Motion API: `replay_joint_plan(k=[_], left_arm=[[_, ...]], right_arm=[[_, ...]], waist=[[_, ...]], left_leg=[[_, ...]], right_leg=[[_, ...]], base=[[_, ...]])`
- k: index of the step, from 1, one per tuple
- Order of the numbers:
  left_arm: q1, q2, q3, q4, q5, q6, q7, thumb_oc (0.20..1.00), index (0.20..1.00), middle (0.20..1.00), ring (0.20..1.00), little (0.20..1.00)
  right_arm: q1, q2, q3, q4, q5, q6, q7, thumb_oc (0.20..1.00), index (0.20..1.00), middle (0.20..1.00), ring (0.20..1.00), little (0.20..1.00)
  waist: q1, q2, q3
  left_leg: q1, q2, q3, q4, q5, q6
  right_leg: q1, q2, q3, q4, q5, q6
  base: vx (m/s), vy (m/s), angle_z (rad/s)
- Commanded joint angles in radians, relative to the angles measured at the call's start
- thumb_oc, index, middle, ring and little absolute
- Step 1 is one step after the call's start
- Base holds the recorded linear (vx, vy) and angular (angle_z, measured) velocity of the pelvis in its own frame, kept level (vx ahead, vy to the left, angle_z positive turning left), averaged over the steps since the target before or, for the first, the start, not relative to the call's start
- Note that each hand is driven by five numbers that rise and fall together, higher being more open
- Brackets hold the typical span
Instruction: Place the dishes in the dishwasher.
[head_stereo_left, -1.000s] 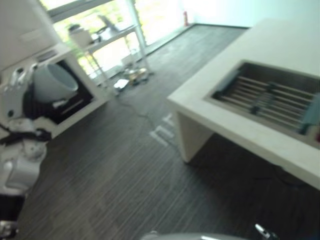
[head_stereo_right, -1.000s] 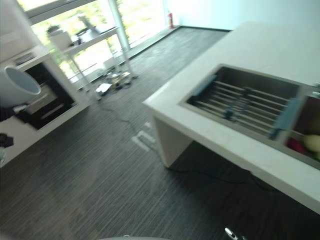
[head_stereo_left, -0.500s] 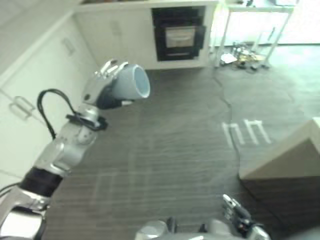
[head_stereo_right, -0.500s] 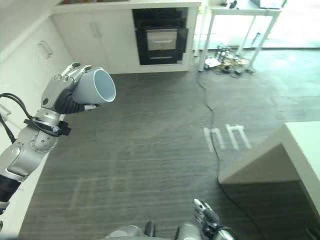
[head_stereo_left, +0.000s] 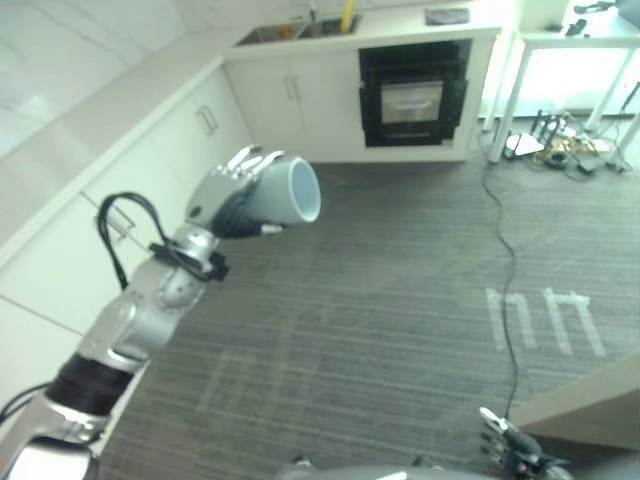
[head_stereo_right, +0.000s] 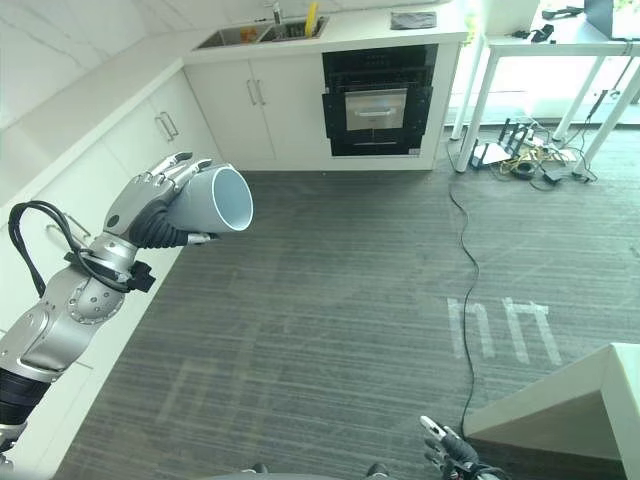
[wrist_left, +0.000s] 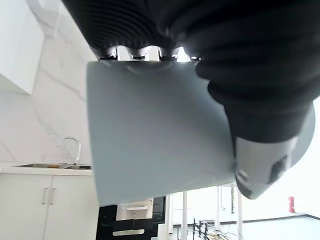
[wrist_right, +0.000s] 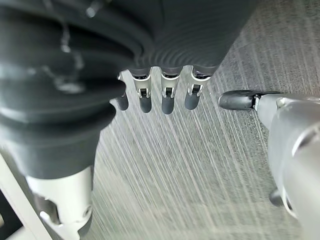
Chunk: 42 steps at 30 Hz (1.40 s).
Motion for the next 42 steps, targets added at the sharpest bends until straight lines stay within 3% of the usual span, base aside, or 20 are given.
replay_joint_plan(k=[1,8,9,13,15,19,22,23,25,27,29,30,31,33,35,37,38,39,40,42], left_arm=[[-0.106,0.015,0.052,0.018,0.046,-0.027,-0.010,0.200,0.200,0.200,0.200,0.200],[-0.131,0.014,0.024,0.034,0.029,-0.018,-0.025,0.200,0.200,0.200,0.200,0.200],[-0.159,0.003,-0.064,0.101,-0.063,0.027,0.034,0.200,0.200,0.200,0.200,0.200],[-0.166,-0.024,-0.062,0.094,-0.079,0.068,0.051,0.200,0.200,0.200,0.200,0.200],[-0.144,-0.050,-0.037,0.090,-0.064,0.069,0.042,0.200,0.200,0.200,0.200,0.200],[-0.135,-0.055,-0.029,0.092,-0.071,0.073,0.040,0.200,0.200,0.200,0.200,0.200],[-0.122,-0.047,-0.025,0.100,-0.076,0.066,0.044,0.200,0.200,0.200,0.200,0.200],[-0.118,-0.042,-0.023,0.101,-0.079,0.060,0.042,0.200,0.200,0.200,0.200,0.200],[-0.104,-0.036,-0.011,0.098,-0.079,0.046,0.034,0.200,0.200,0.200,0.200,0.200],[-0.067,-0.039,0.017,0.083,-0.068,0.029,0.020,0.200,0.200,0.200,0.200,0.200],[-0.055,-0.053,0.024,0.063,-0.046,0.026,-0.001,0.200,0.200,0.200,0.200,0.200],[-0.059,-0.057,0.019,0.065,-0.042,0.022,-0.003,0.200,0.200,0.200,0.200,0.200],[-0.085,-0.055,0.006,0.069,-0.045,0.017,-0.013,0.200,0.200,0.200,0.200,0.200],[-0.113,-0.064,-0.022,0.080,-0.030,0.009,-0.021,0.200,0.200,0.200,0.200,0.200],[-0.133,-0.070,-0.041,0.102,-0.009,-0.010,-0.028,0.200,0.200,0.200,0.200,0.200],[-0.150,-0.057,-0.049,0.136,-0.011,-0.032,-0.029,0.200,0.200,0.200,0.200,0.200],[-0.165,-0.035,-0.057,0.166,-0.023,-0.045,-0.026,0.200,0.200,0.200,0.200,0.200],[-0.168,-0.018,-0.058,0.187,-0.032,-0.054,-0.019,0.200,0.200,0.200,0.200,0.200],[-0.169,-0.006,-0.058,0.196,-0.037,-0.062,-0.015,0.200,0.200,0.200,0.200,0.200],[-0.177,0.013,-0.058,0.187,-0.047,-0.074,-0.020,0.200,0.200,0.200,0.200,0.200]], right_arm=[[-0.013,0.041,-0.008,0.016,-0.032,-0.013,0.030,1.000,1.000,1.000,1.000,1.000],[0.007,0.079,0.016,0.006,-0.047,-0.017,0.044,1.000,1.000,1.000,1.000,1.000],[-0.094,0.038,0.029,-0.017,-0.027,0.022,0.011,1.000,1.000,1.000,1.000,1.000],[-0.092,0.037,0.017,0.026,-0.068,-0.032,0.038,1.000,1.000,1.000,1.000,1.000],[-0.087,0.036,0.009,0.028,-0.037,-0.053,-0.001,1.000,1.000,1.000,1.000,1.000],[-0.080,0.013,0.011,0.016,-0.154,-0.099,-0.076,1.000,1.000,1.000,1.000,1.000],[-0.080,0.013,0.033,-0.008,-0.165,-0.072,-0.056,1.000,1.000,1.000,1.000,1.000],[-0.078,0.016,0.046,-0.015,-0.190,-0.067,-0.061,1.000,1.000,1.000,1.000,1.000],[-0.078,0.018,0.062,-0.016,-0.189,-0.061,-0.063,1.000,1.000,1.000,1.000,1.000],[-0.073,0.022,0.057,-0.003,-0.170,-0.061,-0.063,1.000,1.000,1.000,1.000,1.000],[-0.057,0.025,0.043,-0.006,-0.173,-0.070,-0.055,1.000,1.000,1.000,1.000,1.000],[-0.051,0.026,0.040,-0.007,-0.173,-0.075,-0.055,1.000,1.000,1.000,1.000,1.000],[-0.055,0.038,0.054,-0.005,-0.155,-0.085,-0.072,1.000,1.000,1.000,1.000,1.000],[-0.073,0.072,0.072,-0.007,-0.082,-0.082,-0.120,1.000,1.000,1.000,1.000,1.000],[-0.072,0.093,0.077,-0.022,-0.061,-0.084,-0.140,1.000,1.000,1.000,1.000,1.000],[-0.061,0.103,0.086,-0.059,-0.056,-0.085,-0.161,1.000,1.000,1.000,1.000,1.000],[-0.051,0.103,0.094,-0.094,-0.046,-0.078,-0.169,1.000,1.000,1.000,1.000,1.000],[-0.048,0.101,0.097,-0.116,-0.050,-0.070,-0.169,1.000,1.000,1.000,1.000,1.000],[-0.048,0.098,0.092,-0.128,-0.054,-0.067,-0.167,1.000,1.000,1.000,1.000,1.000],[-0.047,0.090,0.064,-0.132,-0.053,-0.059,-0.159,1.000,1.000,1.000,1.000,1.000]], waist=[[0.000,-0.015,-0.022],[-0.016,-0.017,-0.034],[-0.015,-0.018,0.064],[-0.022,0.002,0.051],[-0.024,0.010,0.035],[-0.035,0.019,0.021],[-0.038,0.000,0.021],[-0.034,-0.010,0.033],[-0.020,-0.018,0.045],[-0.010,-0.008,0.050],[-0.011,0.004,0.053],[-0.012,0.004,0.054],[0.005,-0.003,0.053],[0.026,-0.004,0.044],[0.032,-0.002,0.044],[0.026,0.000,0.052],[0.022,0.008,0.063],[0.019,-0.001,0.072],[0.012,-0.006,0.080],[-0.020,-0.013,0.105]], left_leg=[[-0.010,-0.045,-0.027,0.015,-0.025,0.029],[-0.008,-0.065,-0.017,0.007,-0.034,0.054],[-0.126,-0.086,-0.097,0.230,-0.063,0.093],[-0.096,-0.080,-0.110,0.156,-0.032,0.067],[-0.077,-0.082,-0.124,0.114,-0.024,0.059],[-0.068,-0.083,-0.123,0.106,-0.024,0.054],[-0.081,-0.101,-0.116,0.188,-0.075,0.072],[-0.110,-0.115,-0.122,0.296,-0.095,0.082],[-0.167,-0.112,-0.140,0.391,-0.067,0.078],[-0.168,-0.086,-0.153,0.286,-0.039,0.072],[-0.162,-0.032,-0.135,0.154,0.061,0.045],[-0.166,-0.024,-0.128,0.129,0.083,0.040],[-0.170,-0.048,-0.161,0.087,0.067,0.043],[-0.155,-0.094,-0.194,0.071,0.030,0.081],[-0.150,-0.139,-0.210,0.080,0.000,0.124],[-0.134,-0.168,-0.203,0.087,-0.016,0.161],[-0.110,-0.179,-0.180,0.092,-0.040,0.184],[-0.076,-0.195,-0.163,0.082,-0.063,0.190],[-0.057,-0.204,-0.143,0.078,-0.073,0.197],[-0.015,-0.230,-0.130,0.078,-0.097,0.214]], right_leg=[[0.003,-0.093,0.070,0.024,0.008,0.147],[-0.006,-0.101,0.079,0.009,0.031,0.152],[-0.044,-0.030,0.236,0.129,-0.053,0.077],[-0.037,-0.024,0.230,0.070,-0.032,0.076],[-0.033,-0.017,0.228,0.052,-0.033,0.075],[-0.032,-0.005,0.234,0.059,-0.054,0.063],[-0.032,-0.003,0.249,0.068,-0.064,0.054],[-0.024,-0.005,0.257,0.072,-0.069,0.048],[-0.015,-0.003,0.262,0.071,-0.064,0.038],[-0.007,0.001,0.265,0.079,-0.066,0.047],[0.015,-0.008,0.256,0.084,-0.077,0.055],[0.022,-0.013,0.251,0.084,-0.079,0.058],[0.037,-0.040,0.250,0.087,-0.085,0.079],[0.019,-0.078,0.260,0.162,-0.107,0.100],[0.008,-0.078,0.275,0.269,-0.157,0.095],[-0.059,-0.099,0.272,0.459,-0.117,0.112],[-0.125,-0.134,0.234,0.640,-0.062,0.118],[-0.158,-0.160,0.235,0.733,-0.062,0.132],[-0.180,-0.145,0.223,0.746,-0.057,0.134],[-0.223,-0.068,0.207,0.652,-0.018,0.130]], base=[[0.02,0.093,-0.16],[-0.01,0.042,-0.04],[0.00,0.000,0.00],[0.00,0.005,0.05],[0.01,0.002,0.02],[0.04,0.026,0.11],[0.08,-0.052,0.16],[0.08,-0.060,0.17],[0.11,0.033,0.11],[0.23,0.299,-0.06],[0.23,0.382,0.19],[0.26,0.520,0.32],[0.28,0.655,0.30],[0.27,0.634,-0.03],[0.19,0.367,-0.44],[0.16,0.361,-0.05],[0.24,0.422,0.24],[0.25,0.364,0.06],[0.22,0.215,-0.27],[0.20,0.114,-0.67]])
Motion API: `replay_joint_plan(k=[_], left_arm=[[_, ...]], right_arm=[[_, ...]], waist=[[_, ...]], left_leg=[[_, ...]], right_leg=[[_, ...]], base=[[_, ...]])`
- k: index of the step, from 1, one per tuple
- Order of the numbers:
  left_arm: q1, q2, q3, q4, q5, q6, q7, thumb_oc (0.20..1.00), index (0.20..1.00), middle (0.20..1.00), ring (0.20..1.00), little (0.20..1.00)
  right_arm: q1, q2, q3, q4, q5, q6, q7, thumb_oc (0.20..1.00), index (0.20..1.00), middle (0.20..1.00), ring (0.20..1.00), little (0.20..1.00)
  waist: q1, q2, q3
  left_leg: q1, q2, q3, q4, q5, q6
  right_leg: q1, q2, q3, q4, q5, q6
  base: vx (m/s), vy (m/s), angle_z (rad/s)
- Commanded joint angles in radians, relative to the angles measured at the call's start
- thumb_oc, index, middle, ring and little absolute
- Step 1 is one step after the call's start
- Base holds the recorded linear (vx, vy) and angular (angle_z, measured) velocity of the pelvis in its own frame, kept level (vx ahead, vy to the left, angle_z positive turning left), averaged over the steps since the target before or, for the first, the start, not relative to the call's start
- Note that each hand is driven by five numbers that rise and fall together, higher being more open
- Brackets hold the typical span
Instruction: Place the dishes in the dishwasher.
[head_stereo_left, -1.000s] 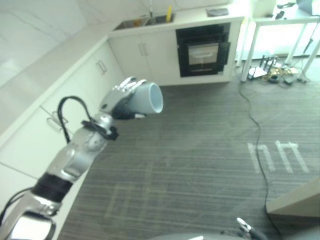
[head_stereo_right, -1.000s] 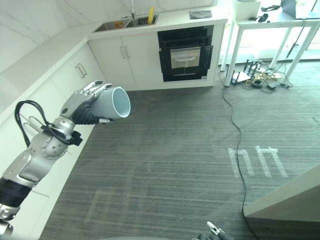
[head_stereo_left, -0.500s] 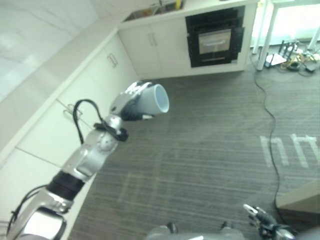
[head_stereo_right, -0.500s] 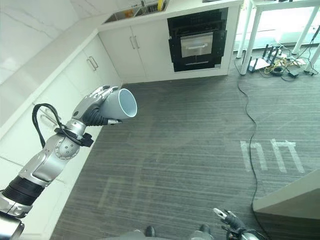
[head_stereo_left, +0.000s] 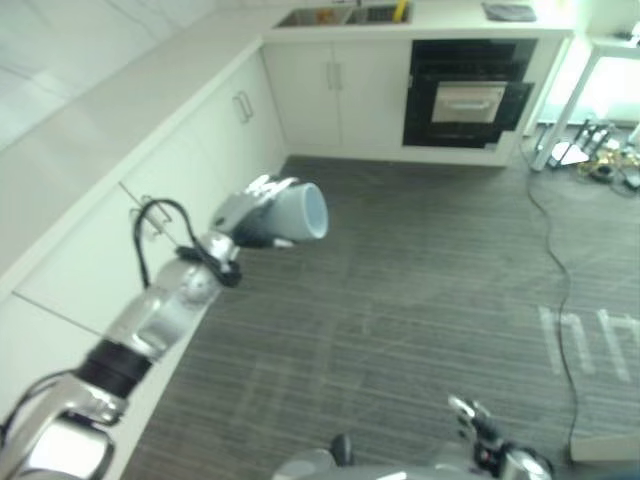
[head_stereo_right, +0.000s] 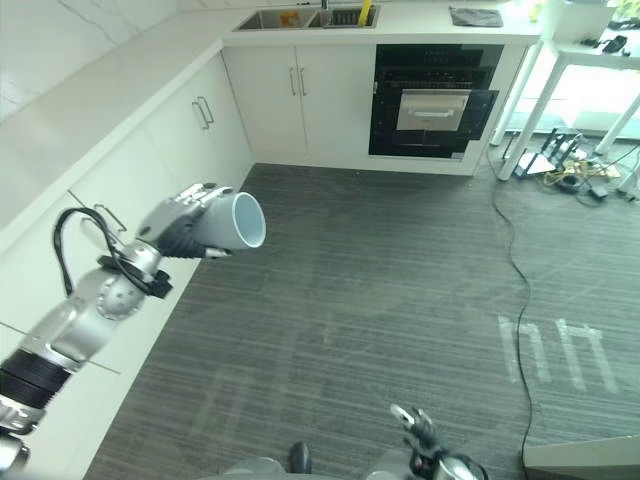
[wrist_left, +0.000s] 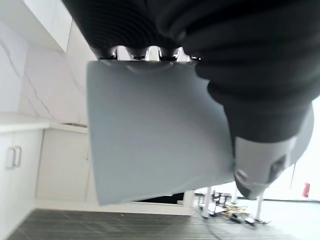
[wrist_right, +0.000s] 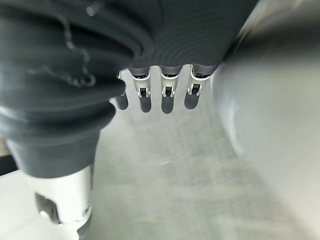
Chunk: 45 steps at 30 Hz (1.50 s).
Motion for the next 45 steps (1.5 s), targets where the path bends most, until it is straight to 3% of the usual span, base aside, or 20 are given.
replay_joint_plan(k=[1,3,4,7,9,13,15,17,18,20,21,22,24,27,30,32,33,38,43,45], left_arm=[[-0.069,-0.024,0.081,-0.061,-0.008,-0.053,0.029,0.200,0.200,0.200,0.200,0.200],[-0.071,-0.020,0.079,-0.069,-0.010,-0.040,0.023,0.200,0.200,0.200,0.200,0.200],[-0.075,-0.008,0.069,-0.073,-0.020,-0.034,0.023,0.200,0.200,0.200,0.200,0.200],[-0.071,0.015,0.048,-0.085,-0.039,-0.049,0.021,0.200,0.200,0.200,0.200,0.200],[-0.060,0.018,0.046,-0.091,-0.036,-0.055,0.017,0.200,0.200,0.200,0.200,0.200],[-0.023,-0.006,0.059,-0.115,-0.021,-0.014,0.010,0.200,0.200,0.200,0.200,0.200],[0.006,-0.016,0.075,-0.126,-0.013,0.000,0.013,0.200,0.200,0.200,0.200,0.200],[0.025,-0.032,0.090,-0.133,-0.018,0.028,0.026,0.200,0.200,0.200,0.200,0.200],[0.034,-0.040,0.099,-0.134,-0.018,0.044,0.037,0.200,0.200,0.200,0.200,0.200],[0.051,-0.039,0.118,-0.134,-0.028,0.044,0.039,0.200,0.200,0.200,0.200,0.200],[0.060,-0.037,0.134,-0.129,-0.037,0.029,0.032,0.200,0.200,0.200,0.200,0.200],[0.062,-0.041,0.145,-0.122,-0.038,0.014,0.023,0.200,0.200,0.200,0.200,0.200],[0.079,-0.046,0.156,-0.109,-0.028,0.005,0.031,0.200,0.200,0.200,0.200,0.200],[0.117,-0.062,0.178,-0.116,-0.010,0.001,0.044,0.200,0.200,0.200,0.200,0.200],[0.159,-0.070,0.201,-0.124,-0.014,0.005,0.077,0.200,0.200,0.200,0.200,0.200],[0.166,-0.066,0.212,-0.108,-0.020,-0.011,0.093,0.200,0.200,0.200,0.200,0.200],[0.169,-0.059,0.226,-0.090,-0.033,-0.030,0.095,0.200,0.200,0.200,0.200,0.200],[0.110,-0.038,0.193,-0.043,-0.043,-0.072,0.052,0.200,0.200,0.200,0.200,0.200],[0.065,0.006,0.150,-0.015,-0.061,-0.068,0.047,0.200,0.200,0.200,0.200,0.200],[0.075,0.017,0.147,-0.017,-0.080,-0.065,0.052,0.200,0.200,0.200,0.200,0.200]], right_arm=[[-0.014,-0.039,-0.031,0.053,0.034,0.005,0.012,1.000,1.000,1.000,1.000,1.000],[-0.019,-0.039,-0.040,0.073,0.034,-0.002,0.027,1.000,1.000,1.000,1.000,1.000],[-0.024,-0.038,-0.050,0.092,0.032,-0.014,0.042,1.000,1.000,1.000,1.000,1.000],[-0.019,-0.026,-0.076,0.108,0.023,-0.025,0.054,1.000,1.000,1.000,1.000,1.000],[-0.013,-0.020,-0.080,0.113,0.022,-0.028,0.053,1.000,1.000,1.000,1.000,1.000],[-0.011,-0.033,-0.062,0.130,-0.016,-0.012,0.060,1.000,1.000,1.000,1.000,1.000],[-0.014,-0.048,-0.045,0.132,-0.031,0.001,0.070,1.000,1.000,1.000,1.000,1.000],[-0.019,-0.064,-0.032,0.132,-0.062,0.006,0.080,1.000,1.000,1.000,1.000,1.000],[-0.022,-0.077,-0.022,0.131,-0.063,0.006,0.084,1.000,1.000,1.000,1.000,1.000],[-0.020,-0.093,-0.018,0.131,-0.062,0.002,0.092,1.000,1.000,1.000,1.000,1.000],[-0.017,-0.104,-0.023,0.135,-0.055,-0.001,0.100,1.000,1.000,1.000,1.000,1.000],[-0.019,-0.113,-0.029,0.141,-0.043,-0.008,0.108,1.000,1.000,1.000,1.000,1.000],[-0.037,-0.112,-0.035,0.159,-0.060,-0.016,0.130,1.000,1.000,1.000,1.000,1.000],[-0.064,-0.096,-0.030,0.167,-0.085,-0.008,0.110,1.000,1.000,1.000,1.000,1.000],[-0.080,-0.092,0.005,0.183,-0.128,-0.010,0.070,1.000,1.000,1.000,1.000,1.000],[-0.074,-0.088,0.007,0.190,-0.131,-0.010,0.060,1.000,1.000,1.000,1.000,1.000],[-0.068,-0.078,0.010,0.195,-0.129,-0.003,0.036,1.000,1.000,1.000,1.000,1.000],[-0.015,-0.057,0.044,0.172,-0.229,-0.073,-0.025,1.000,1.000,1.000,1.000,1.000],[0.019,-0.050,0.079,0.072,-0.263,-0.117,-0.058,1.000,1.000,1.000,1.000,1.000],[0.013,-0.048,0.078,0.076,-0.261,-0.117,-0.055,1.000,1.000,1.000,1.000,1.000]], waist=[[-0.046,0.017,0.024],[-0.058,0.000,0.033],[-0.075,-0.019,0.039],[-0.088,-0.034,0.038],[-0.088,-0.034,0.030],[-0.102,-0.028,-0.008],[-0.105,-0.019,-0.025],[-0.106,-0.007,-0.044],[-0.104,0.000,-0.053],[-0.093,-0.005,-0.050],[-0.085,-0.016,-0.039],[-0.079,-0.023,-0.024],[-0.045,-0.021,0.013],[-0.018,-0.015,0.026],[0.028,0.011,0.026],[0.034,0.011,0.023],[0.036,0.009,0.005],[0.033,0.006,-0.019],[0.020,0.001,-0.023],[0.020,0.008,-0.021]], left_leg=[[-0.041,0.009,-0.016,0.022,-0.032,-0.051],[-0.008,-0.008,-0.003,0.024,-0.063,-0.049],[0.021,-0.026,-0.001,0.033,-0.104,-0.045],[0.062,-0.038,-0.014,0.065,-0.174,-0.033],[0.073,-0.036,-0.009,0.090,-0.200,-0.027],[0.116,-0.002,0.005,0.190,-0.284,-0.034],[0.123,0.027,0.003,0.258,-0.245,-0.064],[0.118,0.056,0.003,0.364,-0.154,-0.113],[0.095,0.082,0.003,0.478,-0.048,-0.160],[-0.009,0.128,-0.012,0.728,0.030,-0.208],[-0.097,0.167,-0.007,0.858,0.049,-0.215],[-0.186,0.184,-0.005,0.910,0.056,-0.189],[-0.318,0.118,-0.026,0.830,0.033,-0.149],[-0.309,0.083,-0.040,0.554,0.031,-0.127],[-0.350,0.071,-0.167,0.199,0.162,-0.165],[-0.366,0.079,-0.151,0.171,0.174,-0.174],[-0.353,0.076,-0.107,0.152,0.138,-0.161],[-0.278,0.010,-0.121,0.165,0.029,-0.079],[-0.224,-0.039,-0.115,0.155,-0.033,0.000],[-0.192,-0.041,-0.106,0.148,-0.048,0.012]], right_leg=[[0.156,0.216,-0.094,-0.388,0.023,-0.076],[0.139,0.189,-0.111,-0.540,0.083,-0.066],[0.112,0.166,-0.090,-0.671,0.160,-0.033],[0.107,0.130,-0.061,-0.811,0.242,0.003],[0.118,0.118,-0.071,-0.810,0.233,0.003],[0.135,0.153,-0.089,-0.754,0.131,-0.029],[0.142,0.199,-0.092,-0.739,0.084,-0.071],[0.157,0.245,-0.109,-0.739,0.041,-0.120],[0.173,0.276,-0.120,-0.745,0.011,-0.157],[0.223,0.312,-0.102,-0.750,-0.053,-0.202],[0.257,0.323,-0.090,-0.756,-0.073,-0.229],[0.277,0.326,-0.091,-0.760,-0.067,-0.249],[0.342,0.348,-0.024,-0.770,-0.072,-0.242],[0.373,0.363,0.036,-0.768,-0.093,-0.218],[0.424,0.393,0.134,-0.788,-0.112,-0.201],[0.452,0.382,0.144,-0.806,-0.120,-0.195],[0.477,0.363,0.133,-0.816,-0.139,-0.180],[0.441,0.335,0.080,-0.653,-0.199,-0.155],[0.321,0.319,0.037,-0.279,-0.078,-0.090],[0.249,0.289,0.023,-0.243,-0.054,-0.087]], base=[[0.26,0.035,-0.46],[0.30,-0.062,0.09],[0.38,-0.132,0.18],[0.44,-0.141,-0.05],[0.43,-0.135,0.33],[0.54,-0.211,0.31],[0.49,-0.271,-0.09],[0.42,-0.293,-0.61],[0.36,-0.305,-0.80],[0.44,-0.352,-0.56],[0.40,-0.321,-0.23],[0.30,-0.196,-0.08],[0.38,0.009,-0.43],[0.36,0.164,-0.78],[0.51,0.298,-1.72],[0.42,0.248,-1.68],[0.45,0.298,-0.77],[0.43,0.267,-0.03],[0.21,0.182,0.30],[0.16,0.075,0.01]])
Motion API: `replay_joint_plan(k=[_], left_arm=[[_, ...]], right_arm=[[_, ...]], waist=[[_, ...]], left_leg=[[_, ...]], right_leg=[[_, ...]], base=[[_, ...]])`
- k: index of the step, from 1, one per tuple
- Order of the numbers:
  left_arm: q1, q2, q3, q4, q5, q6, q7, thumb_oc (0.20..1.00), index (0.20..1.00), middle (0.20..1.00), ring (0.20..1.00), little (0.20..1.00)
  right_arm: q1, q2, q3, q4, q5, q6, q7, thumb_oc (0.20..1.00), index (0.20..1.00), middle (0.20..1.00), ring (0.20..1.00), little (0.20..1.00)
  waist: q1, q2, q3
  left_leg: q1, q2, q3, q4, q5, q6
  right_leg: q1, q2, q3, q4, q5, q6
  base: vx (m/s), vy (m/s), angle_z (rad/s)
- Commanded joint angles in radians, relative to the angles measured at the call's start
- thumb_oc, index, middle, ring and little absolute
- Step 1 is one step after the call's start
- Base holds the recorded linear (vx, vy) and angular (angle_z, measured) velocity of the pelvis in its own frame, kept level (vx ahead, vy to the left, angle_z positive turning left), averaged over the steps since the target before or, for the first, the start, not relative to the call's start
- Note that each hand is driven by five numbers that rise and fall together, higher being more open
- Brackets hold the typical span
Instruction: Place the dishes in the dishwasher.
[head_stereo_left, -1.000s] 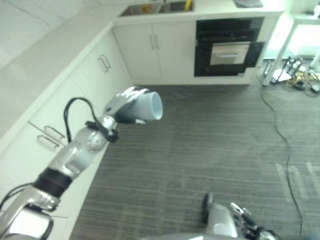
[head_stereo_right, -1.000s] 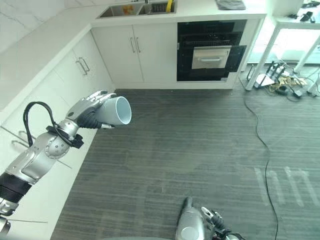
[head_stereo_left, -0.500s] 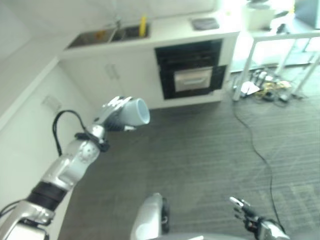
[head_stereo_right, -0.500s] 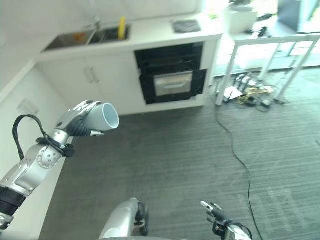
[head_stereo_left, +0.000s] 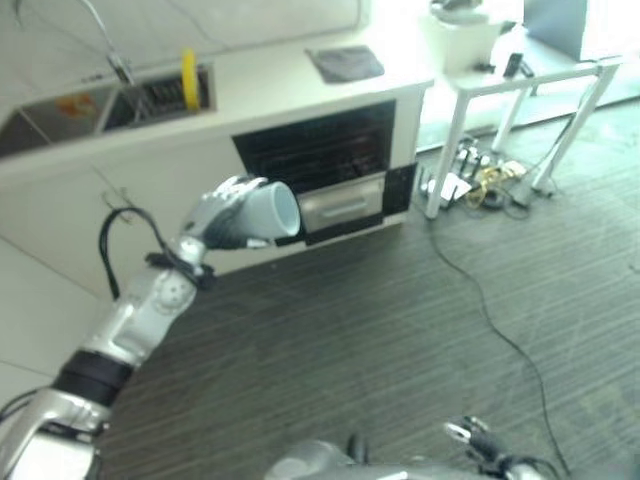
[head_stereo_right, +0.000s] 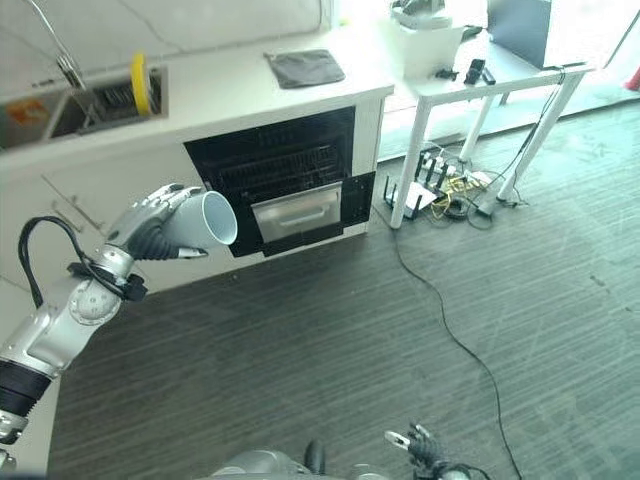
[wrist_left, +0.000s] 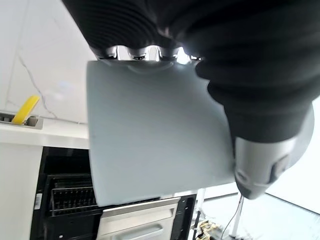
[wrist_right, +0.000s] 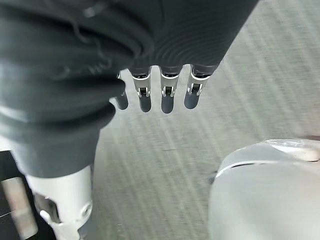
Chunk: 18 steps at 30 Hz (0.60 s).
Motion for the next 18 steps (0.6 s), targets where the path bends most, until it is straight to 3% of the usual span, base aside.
replay_joint_plan(k=[1,4,5,6,7,10,12,15,18], left_arm=[[0.012,0.018,0.061,-0.058,-0.070,-0.006,0.033,0.200,0.200,0.200,0.200,0.200],[0.002,0.014,0.055,-0.076,-0.058,0.019,0.039,0.200,0.200,0.200,0.200,0.200],[-0.014,0.021,0.046,-0.079,-0.060,0.033,0.048,0.200,0.200,0.200,0.200,0.200],[-0.026,0.032,0.039,-0.076,-0.068,0.039,0.053,0.200,0.200,0.200,0.200,0.200],[-0.033,0.044,0.033,-0.071,-0.076,0.036,0.056,0.200,0.200,0.200,0.200,0.200],[-0.023,0.049,0.045,-0.072,-0.081,0.032,0.048,0.200,0.200,0.200,0.200,0.200],[0.014,0.005,0.055,-0.108,-0.041,0.061,0.058,0.200,0.200,0.200,0.200,0.200],[0.029,-0.012,0.065,-0.125,-0.033,0.073,0.059,0.200,0.200,0.200,0.200,0.200],[0.037,-0.030,0.075,-0.130,-0.031,0.062,0.053,0.200,0.200,0.200,0.200,0.200]], right_arm=[[-0.025,-0.027,-0.009,0.032,-0.027,-0.030,-0.006,1.000,1.000,1.000,1.000,1.000],[-0.030,-0.039,-0.025,0.030,-0.012,-0.025,-0.002,1.000,1.000,1.000,1.000,1.000],[-0.043,-0.046,-0.029,0.043,0.003,-0.028,0.008,1.000,1.000,1.000,1.000,1.000],[-0.053,-0.046,-0.036,0.054,0.006,-0.029,0.014,1.000,1.000,1.000,1.000,1.000],[-0.055,-0.045,-0.046,0.061,0.009,-0.028,0.020,1.000,1.000,1.000,1.000,1.000],[-0.065,-0.037,-0.060,0.079,0.023,-0.003,0.026,1.000,1.000,1.000,1.000,1.000],[-0.064,-0.039,-0.055,0.092,0.017,0.012,0.028,1.000,1.000,1.000,1.000,1.000],[-0.063,-0.056,-0.055,0.102,0.033,0.014,0.032,1.000,1.000,1.000,1.000,1.000],[-0.054,-0.075,-0.060,0.101,0.000,0.016,0.039,1.000,1.000,1.000,1.000,1.000]], waist=[[0.027,0.066,-0.033],[0.003,0.066,-0.011],[-0.010,0.057,-0.001],[-0.024,0.053,0.007],[-0.034,0.052,0.014],[-0.022,0.049,0.006],[-0.020,0.039,-0.013],[-0.020,0.029,-0.011],[-0.021,0.032,-0.001]], left_leg=[[-0.019,0.139,0.110,-0.057,0.021,-0.112],[0.030,0.141,0.069,-0.087,0.016,-0.128],[0.049,0.138,0.055,-0.100,0.002,-0.134],[0.074,0.138,0.043,-0.113,-0.019,-0.134],[0.093,0.146,0.034,-0.119,-0.037,-0.135],[0.112,0.180,0.045,-0.121,-0.041,-0.155],[0.107,0.220,0.069,-0.060,-0.059,-0.184],[0.085,0.246,0.103,0.059,-0.083,-0.202],[-0.002,0.289,0.141,0.222,-0.010,-0.233]], right_leg=[[-0.048,0.014,-0.038,-0.282,0.224,0.019],[-0.086,-0.004,-0.015,-0.487,0.242,0.012],[-0.108,-0.024,0.012,-0.628,0.300,0.028],[-0.138,-0.039,0.043,-0.687,0.382,0.049],[-0.169,-0.048,0.071,-0.699,0.417,0.063],[-0.131,-0.046,0.028,-0.740,0.348,0.065],[-0.071,-0.027,-0.007,-0.768,0.303,0.035],[-0.047,-0.018,-0.036,-0.755,0.270,0.000],[0.005,0.003,-0.066,-0.767,0.236,-0.043]], base=[[0.15,-0.028,-0.21],[0.12,-0.153,-0.03],[0.17,-0.314,0.48],[0.21,-0.351,0.49],[0.20,-0.260,0.44],[0.22,-0.323,0.50],[0.27,-0.390,0.82],[0.13,-0.230,0.44],[0.09,-0.128,0.24]])
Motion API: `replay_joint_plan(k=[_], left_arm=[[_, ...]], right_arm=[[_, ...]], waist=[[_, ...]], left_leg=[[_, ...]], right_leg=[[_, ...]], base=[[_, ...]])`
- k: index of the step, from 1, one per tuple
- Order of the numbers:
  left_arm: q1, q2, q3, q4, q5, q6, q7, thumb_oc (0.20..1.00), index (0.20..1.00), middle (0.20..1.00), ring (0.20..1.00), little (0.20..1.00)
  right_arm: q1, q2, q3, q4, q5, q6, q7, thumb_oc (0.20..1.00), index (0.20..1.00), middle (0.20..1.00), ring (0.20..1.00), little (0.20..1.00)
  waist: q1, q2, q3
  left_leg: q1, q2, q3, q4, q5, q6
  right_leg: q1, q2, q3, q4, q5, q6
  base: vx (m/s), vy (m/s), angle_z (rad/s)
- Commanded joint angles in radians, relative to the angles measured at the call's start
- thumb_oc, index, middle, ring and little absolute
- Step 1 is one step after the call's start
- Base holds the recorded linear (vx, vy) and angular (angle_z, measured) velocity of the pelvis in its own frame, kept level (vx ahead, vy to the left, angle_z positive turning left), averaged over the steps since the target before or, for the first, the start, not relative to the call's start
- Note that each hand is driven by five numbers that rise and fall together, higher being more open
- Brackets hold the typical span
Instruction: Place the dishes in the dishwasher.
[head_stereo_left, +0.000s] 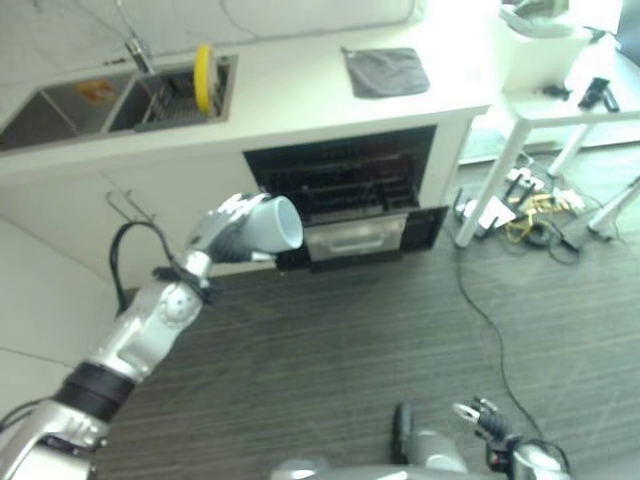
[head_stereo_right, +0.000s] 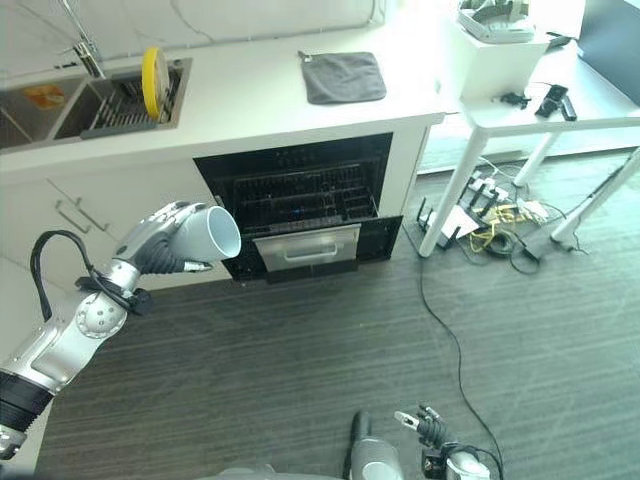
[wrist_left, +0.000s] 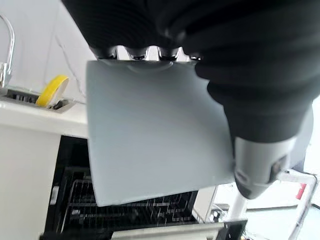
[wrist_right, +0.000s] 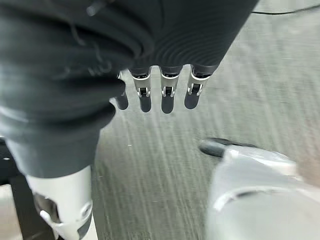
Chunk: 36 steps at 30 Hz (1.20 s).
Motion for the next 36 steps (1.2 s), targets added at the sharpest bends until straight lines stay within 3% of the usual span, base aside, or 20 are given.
replay_joint_plan(k=[1,2,4,6,8,11,16,20,22,24,26,27,29,32,36], left_arm=[[-0.061,-0.002,0.064,-0.029,0.010,-0.017,0.042,0.200,0.200,0.200,0.200,0.200],[-0.070,-0.026,0.056,-0.036,0.020,-0.011,0.040,0.200,0.200,0.200,0.200,0.200],[-0.089,-0.049,0.041,-0.046,0.028,0.005,0.041,0.200,0.200,0.200,0.200,0.200],[-0.112,-0.066,0.031,-0.045,0.035,-0.001,0.027,0.200,0.200,0.200,0.200,0.200],[-0.101,-0.066,0.037,-0.046,0.038,-0.019,0.010,0.200,0.200,0.200,0.200,0.200],[-0.097,-0.057,0.036,-0.038,0.044,-0.043,-0.018,0.200,0.200,0.200,0.200,0.200],[-0.134,-0.056,0.000,0.004,0.032,-0.069,-0.014,0.200,0.200,0.200,0.200,0.200],[-0.180,-0.051,-0.035,0.022,0.024,-0.090,-0.029,0.200,0.200,0.200,0.200,0.200],[-0.204,-0.039,-0.049,0.030,0.018,-0.084,-0.040,0.200,0.200,0.200,0.200,0.200],[-0.209,-0.026,-0.052,0.029,0.008,-0.080,-0.036,0.200,0.200,0.200,0.200,0.200],[-0.212,-0.014,-0.051,0.016,0.004,-0.074,-0.035,0.200,0.200,0.200,0.200,0.200],[-0.230,0.008,-0.061,0.003,-0.007,-0.051,-0.025,0.200,0.200,0.200,0.200,0.200],[-0.239,0.034,-0.069,0.006,-0.028,-0.063,0.007,0.200,0.200,0.200,0.200,0.200],[-0.216,0.048,-0.040,-0.032,-0.027,-0.081,0.027,0.200,0.200,0.200,0.200,0.200],[-0.146,0.012,0.005,-0.071,0.015,-0.068,0.030,0.200,0.200,0.200,0.200,0.200]], right_arm=[[0.026,-0.027,-0.017,0.013,-0.007,-0.005,0.010,1.000,1.000,1.000,1.000,1.000],[0.029,-0.035,-0.041,0.030,-0.018,-0.003,0.014,1.000,1.000,1.000,1.000,1.000],[0.035,-0.043,-0.055,0.038,-0.020,0.002,0.013,1.000,1.000,1.000,1.000,1.000],[0.043,-0.047,-0.063,0.049,-0.005,-0.002,0.010,1.000,1.000,1.000,1.000,1.000],[0.036,-0.036,-0.048,0.059,0.011,-0.018,0.001,1.000,1.000,1.000,1.000,1.000],[0.036,-0.011,-0.034,0.045,0.058,-0.011,-0.018,1.000,1.000,1.000,1.000,1.000],[0.043,0.016,-0.016,0.023,0.066,-0.009,-0.047,1.000,1.000,1.000,1.000,1.000],[0.055,0.032,-0.010,-0.014,0.084,-0.017,-0.079,1.000,1.000,1.000,1.000,1.000],[0.066,0.033,-0.010,-0.038,0.081,-0.006,-0.089,1.000,1.000,1.000,1.000,1.000],[0.058,0.033,-0.010,-0.031,0.069,-0.011,-0.083,1.000,1.000,1.000,1.000,1.000],[0.052,0.029,-0.013,-0.029,0.068,-0.012,-0.081,1.000,1.000,1.000,1.000,1.000],[0.033,0.023,-0.020,-0.020,0.061,-0.006,-0.064,1.000,1.000,1.000,1.000,1.000],[0.024,0.026,-0.025,-0.013,0.052,-0.006,-0.054,1.000,1.000,1.000,1.000,1.000],[0.022,0.036,-0.027,-0.019,0.025,-0.001,-0.035,1.000,1.000,1.000,1.000,1.000],[0.032,0.032,-0.016,-0.002,-0.002,0.021,-0.026,1.000,1.000,1.000,1.000,1.000]], waist=[[-0.027,0.005,-0.032],[-0.030,0.023,-0.037],[-0.026,0.039,-0.035],[-0.020,0.048,-0.035],[0.007,0.046,-0.039],[0.023,0.048,-0.050],[0.020,0.038,-0.050],[0.007,0.022,-0.055],[0.002,0.019,-0.048],[0.002,0.015,-0.042],[-0.004,0.007,-0.036],[-0.014,-0.015,-0.024],[-0.019,-0.027,-0.016],[-0.008,-0.036,-0.015],[-0.007,-0.037,-0.032]], left_leg=[[-0.140,0.098,0.083,-0.044,-0.012,0.075],[-0.137,0.134,0.112,-0.185,0.058,0.038],[-0.169,0.175,0.142,-0.320,0.164,-0.005],[-0.195,0.199,0.154,-0.388,0.217,-0.027],[-0.187,0.157,0.076,-0.408,0.188,-0.015],[-0.178,0.097,0.016,-0.370,0.127,0.027],[-0.164,0.058,0.040,-0.311,0.063,0.085],[-0.143,0.020,0.083,-0.311,0.022,0.143],[-0.123,0.002,0.104,-0.315,-0.002,0.170],[-0.096,-0.001,0.123,-0.328,-0.009,0.172],[-0.082,0.002,0.130,-0.330,-0.014,0.162],[-0.065,0.007,0.138,-0.323,-0.036,0.151],[-0.052,0.021,0.139,-0.315,-0.059,0.145],[-0.043,0.073,0.148,-0.292,-0.071,0.123],[-0.029,0.122,0.127,-0.279,-0.065,0.090]], right_leg=[[0.018,-0.028,0.003,0.046,-0.070,0.108],[0.045,-0.021,-0.019,0.034,-0.086,0.110],[0.093,-0.021,-0.038,0.005,-0.103,0.108],[0.122,-0.029,-0.054,-0.014,-0.110,0.110],[0.135,-0.046,-0.036,-0.003,-0.123,0.122],[0.118,-0.060,-0.011,0.067,-0.149,0.127],[0.099,-0.094,-0.004,0.146,-0.160,0.142],[0.070,-0.113,0.012,0.270,-0.111,0.180],[0.020,-0.122,-0.012,0.407,-0.080,0.183],[-0.017,-0.138,-0.022,0.405,-0.055,0.181],[-0.022,-0.141,-0.017,0.289,-0.044,0.184],[-0.037,-0.178,0.002,0.124,0.052,0.218],[-0.056,-0.202,0.025,0.074,0.109,0.247],[-0.045,-0.209,-0.003,0.039,0.082,0.257],[-0.005,-0.159,-0.015,0.022,0.011,0.240]], base=[[0.16,0.116,0.68],[0.18,0.197,0.77],[0.19,0.279,0.77],[0.17,0.297,0.59],[0.24,0.336,0.12],[0.22,0.315,-0.21],[0.15,0.224,-0.11],[0.15,0.242,-0.03],[0.16,0.221,-0.12],[0.12,0.048,-0.35],[0.12,-0.171,-0.25],[0.16,-0.340,-0.05],[0.16,-0.342,-0.09],[0.20,-0.381,0.11],[0.25,-0.416,0.07]])
